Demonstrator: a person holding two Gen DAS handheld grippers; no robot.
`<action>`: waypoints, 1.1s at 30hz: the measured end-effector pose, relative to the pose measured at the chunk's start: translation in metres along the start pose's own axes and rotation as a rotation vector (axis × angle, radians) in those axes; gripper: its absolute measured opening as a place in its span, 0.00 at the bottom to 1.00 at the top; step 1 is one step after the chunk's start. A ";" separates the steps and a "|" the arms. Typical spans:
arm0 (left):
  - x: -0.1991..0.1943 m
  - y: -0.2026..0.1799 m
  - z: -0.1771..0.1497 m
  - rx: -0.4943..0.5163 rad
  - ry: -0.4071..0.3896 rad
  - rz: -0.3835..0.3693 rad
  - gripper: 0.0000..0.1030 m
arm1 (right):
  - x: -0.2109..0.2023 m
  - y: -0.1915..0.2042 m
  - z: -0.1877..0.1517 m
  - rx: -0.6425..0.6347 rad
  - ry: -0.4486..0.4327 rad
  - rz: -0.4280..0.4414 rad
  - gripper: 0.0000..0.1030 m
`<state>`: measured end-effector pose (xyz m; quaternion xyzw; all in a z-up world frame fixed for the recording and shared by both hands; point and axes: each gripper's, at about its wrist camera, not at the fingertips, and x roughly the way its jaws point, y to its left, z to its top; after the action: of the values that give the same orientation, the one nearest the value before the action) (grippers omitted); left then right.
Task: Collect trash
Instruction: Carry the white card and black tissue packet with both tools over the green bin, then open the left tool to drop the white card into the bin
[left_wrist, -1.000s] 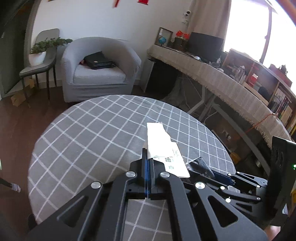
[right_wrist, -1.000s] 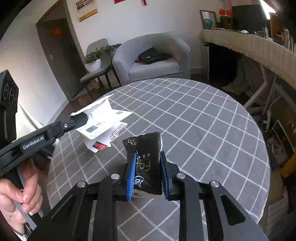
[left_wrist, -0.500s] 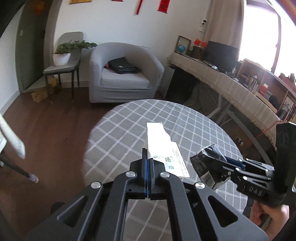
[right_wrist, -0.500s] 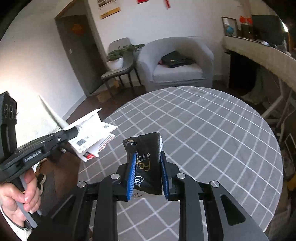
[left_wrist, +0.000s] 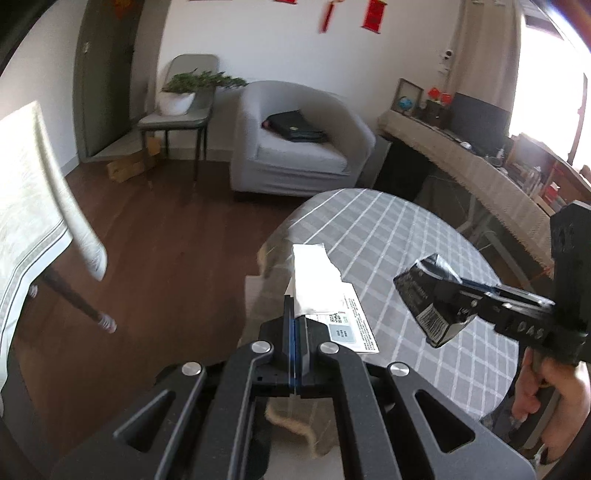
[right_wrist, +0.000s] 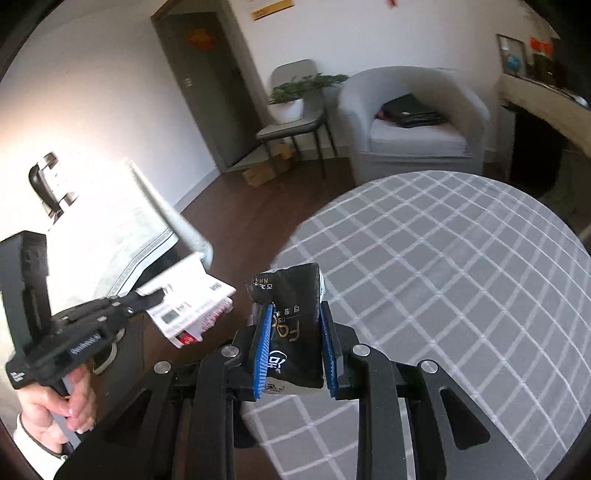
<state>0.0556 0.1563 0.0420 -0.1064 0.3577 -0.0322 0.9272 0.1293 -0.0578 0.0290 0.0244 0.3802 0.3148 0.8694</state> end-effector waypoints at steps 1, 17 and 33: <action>-0.001 0.004 -0.003 -0.005 0.005 0.006 0.01 | 0.002 0.008 0.000 -0.017 0.004 -0.002 0.24; 0.016 0.099 -0.085 -0.119 0.155 0.090 0.01 | 0.068 0.097 -0.009 -0.160 0.120 0.058 0.24; 0.058 0.154 -0.138 -0.148 0.361 0.133 0.01 | 0.146 0.143 -0.042 -0.269 0.300 0.026 0.24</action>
<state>0.0041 0.2749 -0.1295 -0.1429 0.5256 0.0367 0.8378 0.0998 0.1313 -0.0549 -0.1342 0.4599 0.3738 0.7942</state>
